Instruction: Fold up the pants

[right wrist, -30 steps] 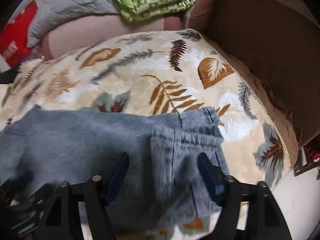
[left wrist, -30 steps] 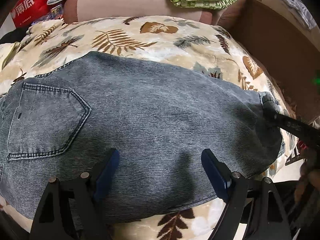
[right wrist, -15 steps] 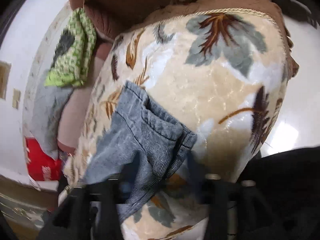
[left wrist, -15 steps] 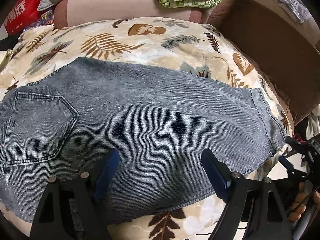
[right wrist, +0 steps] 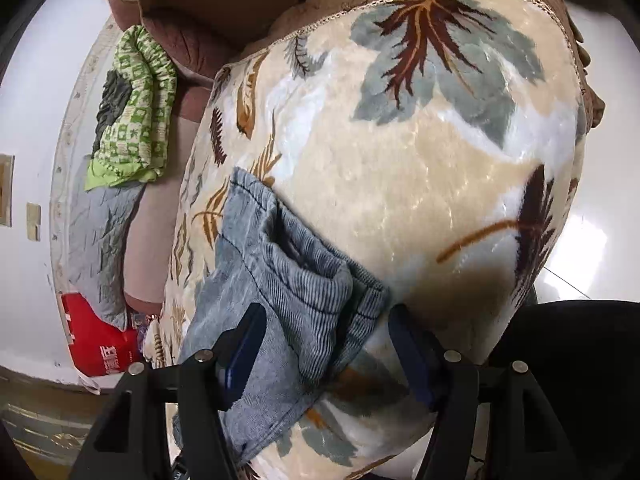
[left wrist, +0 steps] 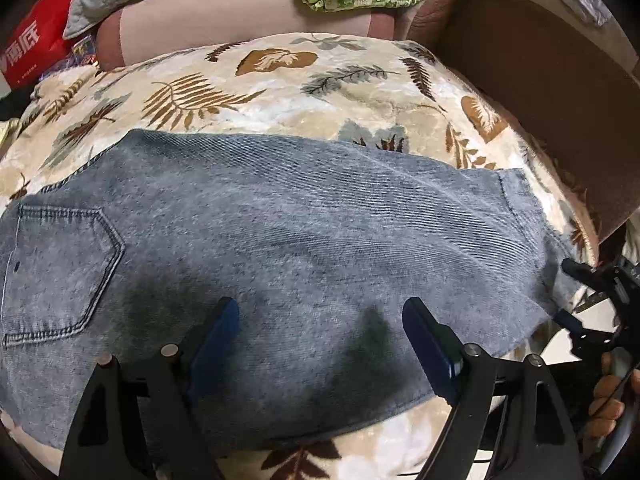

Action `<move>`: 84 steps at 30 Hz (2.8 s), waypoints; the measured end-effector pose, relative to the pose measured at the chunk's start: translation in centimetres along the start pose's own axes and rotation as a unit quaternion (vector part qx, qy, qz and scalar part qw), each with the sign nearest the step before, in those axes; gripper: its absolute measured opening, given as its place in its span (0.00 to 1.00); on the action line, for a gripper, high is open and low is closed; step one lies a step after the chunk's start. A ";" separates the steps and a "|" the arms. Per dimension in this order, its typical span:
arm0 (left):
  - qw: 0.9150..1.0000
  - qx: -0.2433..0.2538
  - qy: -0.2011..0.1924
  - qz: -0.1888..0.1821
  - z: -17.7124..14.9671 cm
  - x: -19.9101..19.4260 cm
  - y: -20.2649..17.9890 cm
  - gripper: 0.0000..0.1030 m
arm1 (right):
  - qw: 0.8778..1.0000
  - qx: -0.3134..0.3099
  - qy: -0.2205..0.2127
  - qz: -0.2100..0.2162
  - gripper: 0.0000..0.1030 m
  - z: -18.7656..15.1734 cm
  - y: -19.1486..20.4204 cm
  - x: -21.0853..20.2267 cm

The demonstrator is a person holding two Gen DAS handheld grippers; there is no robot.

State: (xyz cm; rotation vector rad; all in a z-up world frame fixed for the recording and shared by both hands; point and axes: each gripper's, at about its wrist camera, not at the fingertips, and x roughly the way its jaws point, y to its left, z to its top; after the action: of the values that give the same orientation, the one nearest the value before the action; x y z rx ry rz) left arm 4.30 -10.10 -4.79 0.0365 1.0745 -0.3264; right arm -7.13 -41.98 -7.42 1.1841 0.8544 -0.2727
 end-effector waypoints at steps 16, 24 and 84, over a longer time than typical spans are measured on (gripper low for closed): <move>0.996 0.060 0.013 0.066 0.0 2.4 -1.5 0.87 | 0.997 -0.073 -0.014 -0.034 0.24 0.2 2.4 -0.5; 1.000 0.009 0.010 0.025 0.6 1.3 1.0 0.89 | 0.968 -0.239 -0.064 -0.033 0.23 -3.9 12.3 -2.9; 0.964 -0.241 -0.112 0.004 -5.3 -11.9 17.4 0.88 | 0.941 0.023 0.307 0.142 0.44 -16.1 13.6 15.1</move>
State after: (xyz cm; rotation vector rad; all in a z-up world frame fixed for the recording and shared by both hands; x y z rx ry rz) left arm -0.47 10.37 0.76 -0.4224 0.9047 -0.0520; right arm 4.07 -18.79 -10.53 1.4433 1.1998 0.3375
